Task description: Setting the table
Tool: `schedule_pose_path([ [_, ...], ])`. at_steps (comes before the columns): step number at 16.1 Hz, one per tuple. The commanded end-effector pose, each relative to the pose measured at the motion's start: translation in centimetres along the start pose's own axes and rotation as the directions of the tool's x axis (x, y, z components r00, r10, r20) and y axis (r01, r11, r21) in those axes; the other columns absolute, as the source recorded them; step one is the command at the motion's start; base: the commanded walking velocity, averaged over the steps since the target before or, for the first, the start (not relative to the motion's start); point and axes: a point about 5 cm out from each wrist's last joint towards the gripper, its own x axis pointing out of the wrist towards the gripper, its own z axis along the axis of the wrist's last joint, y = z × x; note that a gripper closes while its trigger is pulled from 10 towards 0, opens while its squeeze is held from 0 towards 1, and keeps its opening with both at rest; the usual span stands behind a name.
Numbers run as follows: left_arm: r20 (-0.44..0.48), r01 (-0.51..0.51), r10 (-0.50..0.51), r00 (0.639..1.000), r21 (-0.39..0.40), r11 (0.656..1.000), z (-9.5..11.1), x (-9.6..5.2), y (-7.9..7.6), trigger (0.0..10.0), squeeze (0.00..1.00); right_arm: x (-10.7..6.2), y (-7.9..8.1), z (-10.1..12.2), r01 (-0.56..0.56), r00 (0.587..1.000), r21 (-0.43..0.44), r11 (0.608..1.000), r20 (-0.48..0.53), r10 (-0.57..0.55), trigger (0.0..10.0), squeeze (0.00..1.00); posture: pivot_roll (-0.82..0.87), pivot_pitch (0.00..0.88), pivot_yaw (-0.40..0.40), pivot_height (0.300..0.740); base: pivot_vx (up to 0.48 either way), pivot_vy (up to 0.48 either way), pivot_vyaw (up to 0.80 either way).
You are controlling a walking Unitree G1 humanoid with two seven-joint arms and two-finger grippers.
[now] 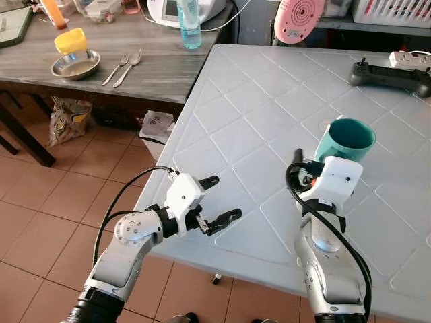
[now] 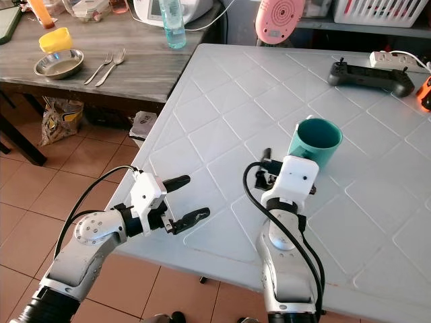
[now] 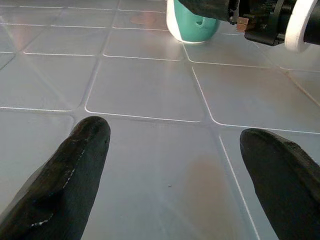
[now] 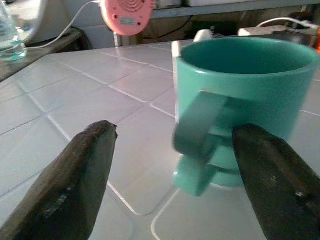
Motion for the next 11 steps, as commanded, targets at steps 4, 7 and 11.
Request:
schedule_pose_path([
  [4,-0.001,0.031,-0.031,1.0,-0.008,1.0,0.0,0.2,-0.4,10.0,0.0,-0.7,-0.7,-0.4,0.098,0.995,0.065,0.993,-0.033,-0.096,0.2,0.0,0.08,0.181,0.069,0.74,0.0,0.0,0.0],
  [7,0.003,0.044,-0.044,0.999,-0.015,0.999,0.0,0.6,-0.6,10.0,0.0,-1.4,-2.1,-0.7,0.151,0.988,0.051,0.987,-0.041,-0.149,3.0,0.0,0.07,0.177,0.075,0.74,0.0,0.0,0.0],
  [11,0.004,0.056,-0.056,0.998,-0.018,0.998,0.0,1.0,-0.8,10.0,0.0,-1.8,-4.4,-0.4,0.227,0.974,0.02,0.974,-0.02,-0.226,6.1,0.0,0.06,0.172,0.089,0.74,0.0,0.0,0.0],
])
